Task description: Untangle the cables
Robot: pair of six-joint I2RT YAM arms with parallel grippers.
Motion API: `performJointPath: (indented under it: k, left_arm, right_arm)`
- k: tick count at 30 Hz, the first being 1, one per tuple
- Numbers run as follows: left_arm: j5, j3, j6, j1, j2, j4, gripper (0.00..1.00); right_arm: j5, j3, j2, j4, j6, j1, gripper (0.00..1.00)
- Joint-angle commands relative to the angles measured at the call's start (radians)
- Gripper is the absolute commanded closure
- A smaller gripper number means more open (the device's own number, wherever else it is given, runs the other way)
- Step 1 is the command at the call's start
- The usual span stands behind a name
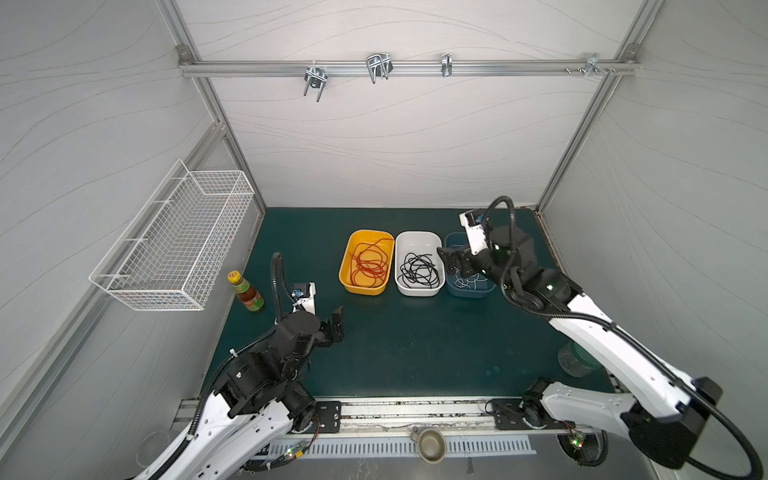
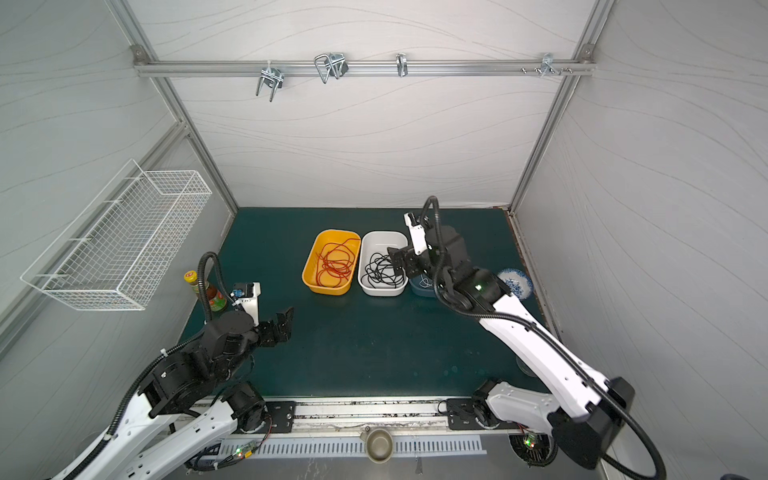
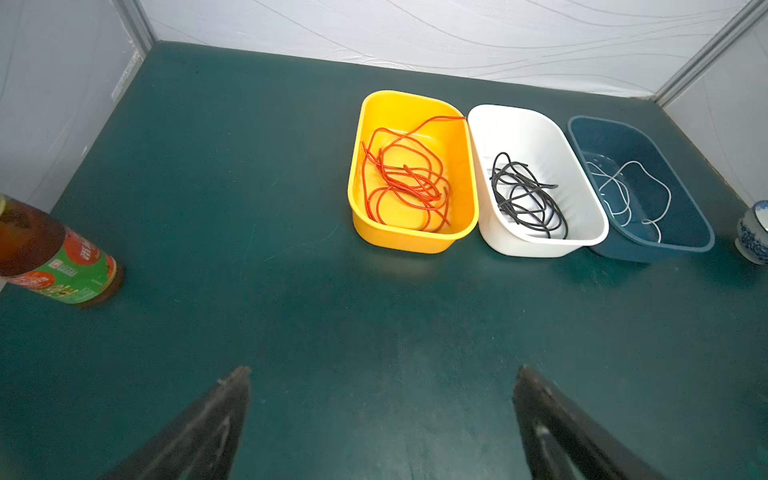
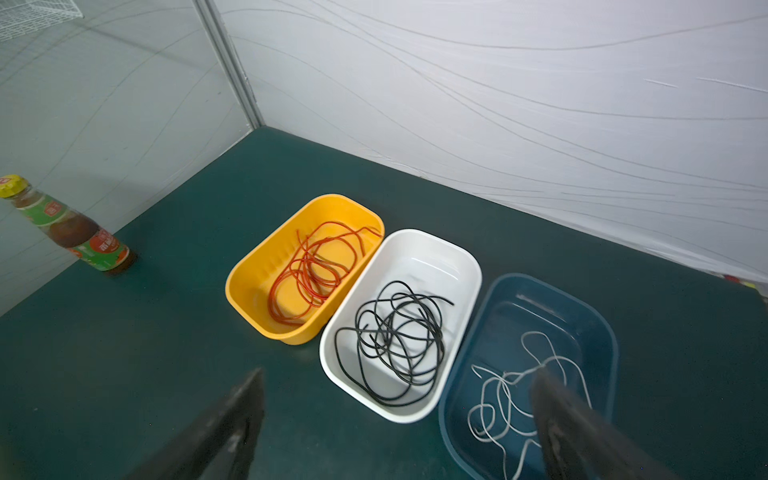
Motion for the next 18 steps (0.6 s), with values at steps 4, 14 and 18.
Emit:
performJointPath:
  k: [4, 14, 18]
  left_arm:
    - [-0.150, 0.008, -0.001, 0.003, 0.003, 0.087, 0.00]
    - [-0.368, -0.074, 0.019, 0.018, 0.046, 0.340, 0.00]
    - [-0.380, -0.172, 0.142, 0.072, 0.053, 0.562, 0.00]
  right_arm:
    - [0.062, -0.167, -0.196, -0.019, 0.048, -0.095, 0.01]
    - [0.281, -0.445, -0.504, 0.075, 0.098, -0.154, 0.01]
    - [0.349, -0.545, -0.593, 0.134, 0.077, -0.155, 0.01]
